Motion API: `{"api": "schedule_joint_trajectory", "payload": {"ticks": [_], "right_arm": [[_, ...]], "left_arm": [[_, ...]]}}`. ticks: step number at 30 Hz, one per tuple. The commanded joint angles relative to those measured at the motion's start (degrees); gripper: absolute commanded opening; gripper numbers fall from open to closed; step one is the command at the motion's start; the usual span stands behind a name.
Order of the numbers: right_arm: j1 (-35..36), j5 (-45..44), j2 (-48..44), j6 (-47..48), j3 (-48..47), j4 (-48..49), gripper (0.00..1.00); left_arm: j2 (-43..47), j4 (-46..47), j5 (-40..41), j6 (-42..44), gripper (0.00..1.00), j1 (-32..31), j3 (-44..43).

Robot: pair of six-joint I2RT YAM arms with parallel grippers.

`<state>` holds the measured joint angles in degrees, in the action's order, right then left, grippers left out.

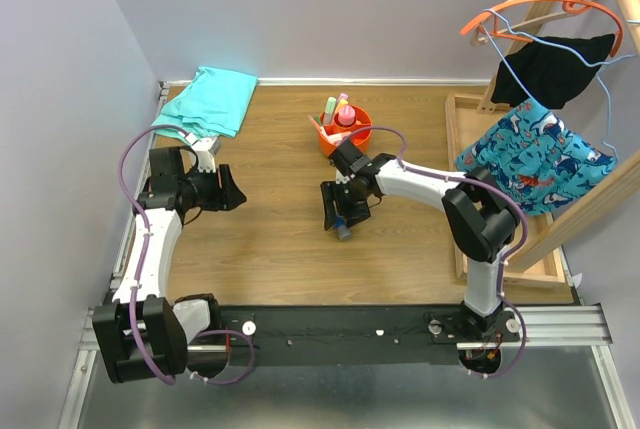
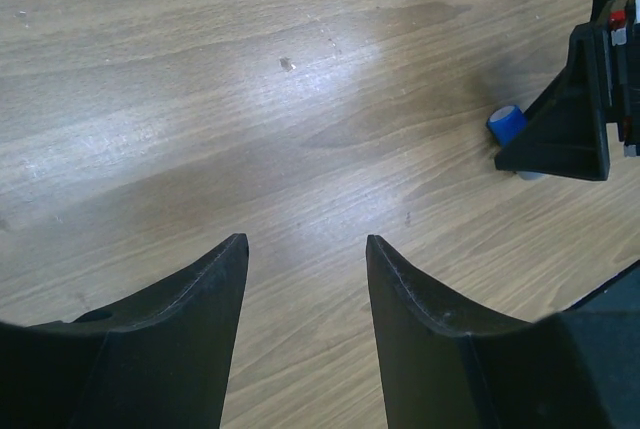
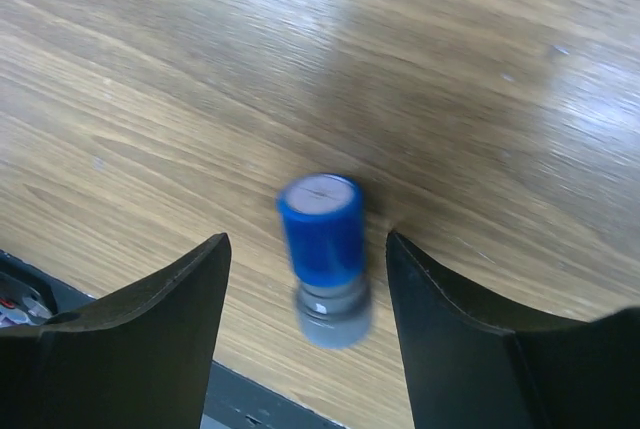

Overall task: Sort the stationery into containers
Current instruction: Pick up the stationery from the center of the board.

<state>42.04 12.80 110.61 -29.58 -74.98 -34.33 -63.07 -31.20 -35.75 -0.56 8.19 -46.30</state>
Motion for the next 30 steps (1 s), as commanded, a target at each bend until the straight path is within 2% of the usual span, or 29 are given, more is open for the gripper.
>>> {"api": "schedule_joint_trajectory", "payload": {"ticks": [1,14,22,26,30], "right_arm": [[1.8,-1.7,2.6,-0.6,-1.9,-0.9,0.68],[2.1,-7.2,3.4,3.0,3.3,0.8,0.55],[2.1,-10.3,3.6,11.7,2.8,6.9,0.41],[2.2,-11.8,0.0,17.8,4.1,8.9,0.29],[2.2,-14.3,-9.7,25.2,6.9,12.3,0.21]], "left_arm": [[2.7,1.5,-1.7,-1.0,0.6,0.4,1.3],[2.3,2.9,-2.0,-2.5,0.6,0.4,1.5],[2.1,2.3,-1.6,-2.2,0.6,0.3,0.9],[1.4,2.0,-1.7,-1.9,0.6,0.3,0.3],[0.2,1.4,-1.9,-1.7,0.6,0.3,-2.0]]}}
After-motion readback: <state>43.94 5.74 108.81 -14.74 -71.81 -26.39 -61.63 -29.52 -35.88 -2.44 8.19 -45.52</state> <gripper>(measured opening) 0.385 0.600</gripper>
